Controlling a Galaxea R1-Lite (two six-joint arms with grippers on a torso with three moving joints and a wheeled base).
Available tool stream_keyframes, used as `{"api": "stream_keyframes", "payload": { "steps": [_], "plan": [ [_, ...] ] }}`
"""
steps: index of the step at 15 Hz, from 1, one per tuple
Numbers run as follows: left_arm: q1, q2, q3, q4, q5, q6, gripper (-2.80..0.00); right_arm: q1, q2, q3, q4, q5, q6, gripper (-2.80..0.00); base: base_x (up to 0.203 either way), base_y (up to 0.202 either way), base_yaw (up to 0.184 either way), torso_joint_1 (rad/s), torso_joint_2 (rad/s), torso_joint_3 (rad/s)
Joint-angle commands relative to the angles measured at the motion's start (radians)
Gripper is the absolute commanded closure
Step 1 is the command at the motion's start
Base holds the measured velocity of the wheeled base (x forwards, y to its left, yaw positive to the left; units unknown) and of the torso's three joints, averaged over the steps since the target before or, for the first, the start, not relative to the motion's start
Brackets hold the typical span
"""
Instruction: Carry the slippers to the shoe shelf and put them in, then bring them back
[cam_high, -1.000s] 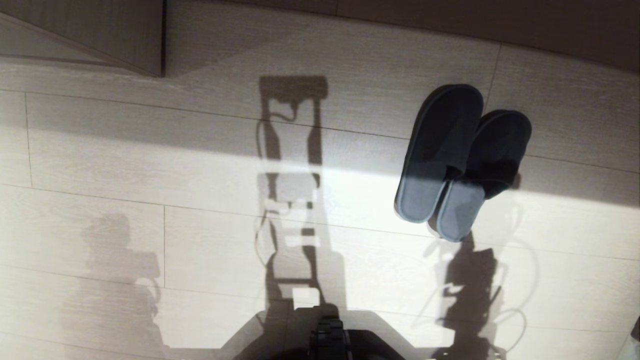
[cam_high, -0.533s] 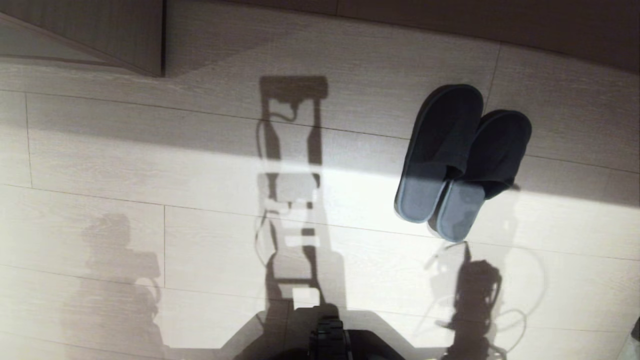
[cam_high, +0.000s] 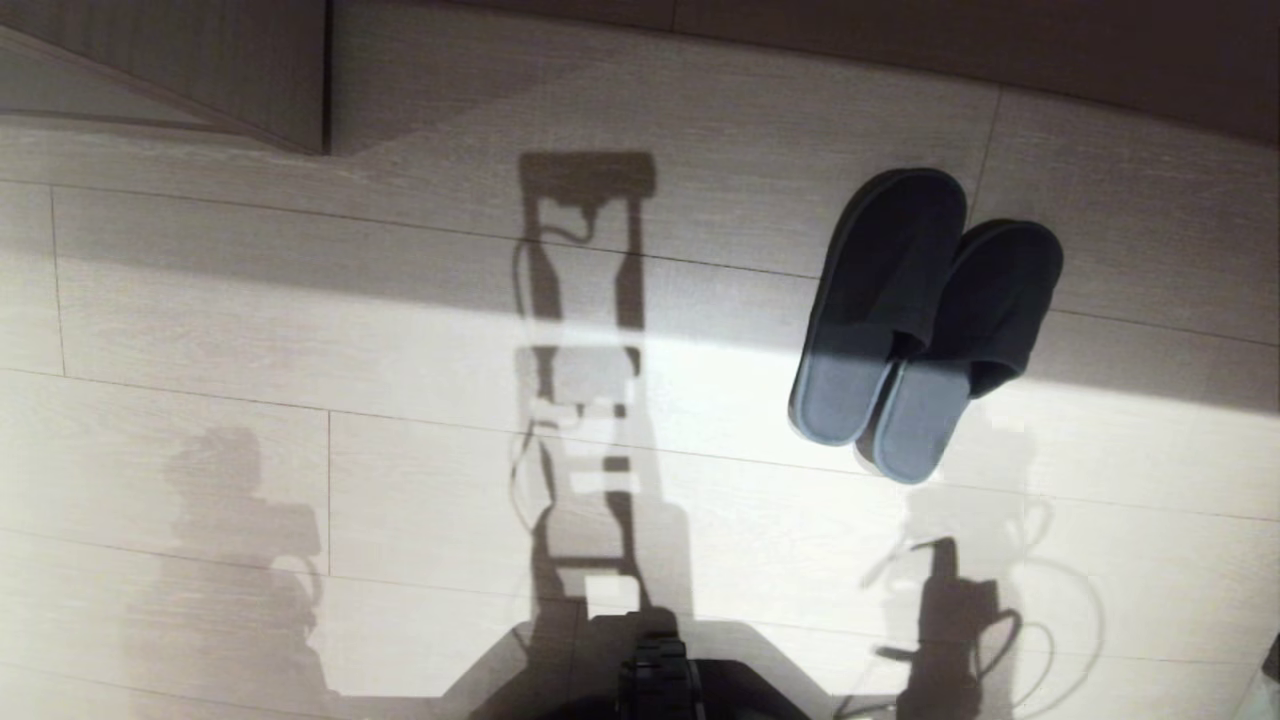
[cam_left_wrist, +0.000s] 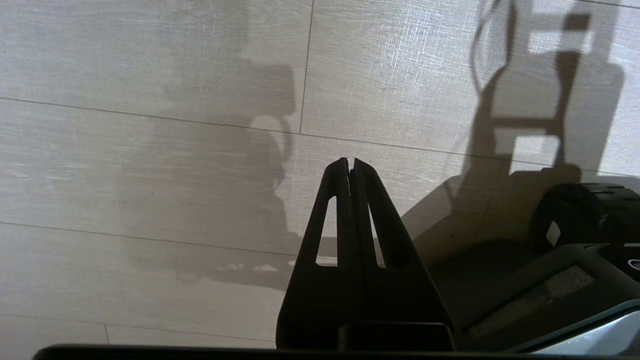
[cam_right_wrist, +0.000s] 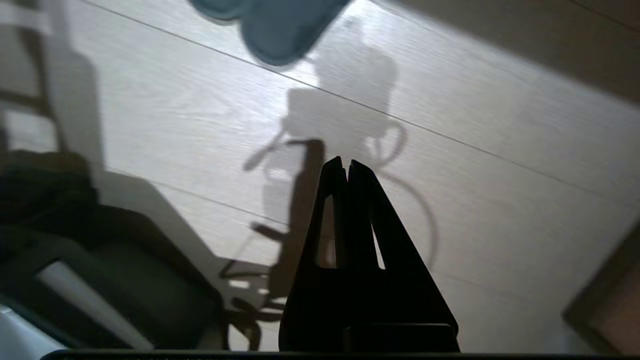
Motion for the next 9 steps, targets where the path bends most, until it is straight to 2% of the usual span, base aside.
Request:
{"api": "stream_keyframes", "payload": {
  "steps": [1,2,5,9],
  "plan": [
    [0.0,0.0,0.002,0.0,0.001,0.0,0.0,-0.001,-0.04,0.027,0.006,-0.029,0.004,0.0,0.0,0.0,0.0,0.0,0.0,0.0],
    [0.0,0.0,0.002,0.0,0.001,0.0,0.0,-0.001,-0.037,0.035,0.045,0.015,0.027,0.0,0.0,0.0,0.0,0.0,0.0,0.0],
    [0.0,0.0,0.002,0.0,0.001,-0.002,0.0,-0.001,-0.038,0.038,0.078,0.011,0.062,0.0,0.0,0.0,0.0,0.0,0.0,0.049],
    [0.0,0.0,0.002,0.0,0.001,-0.002,0.0,-0.001,-0.039,0.038,0.075,0.002,0.13,0.0,0.0,0.0,0.0,0.002,0.0,0.195]
  ]
}}
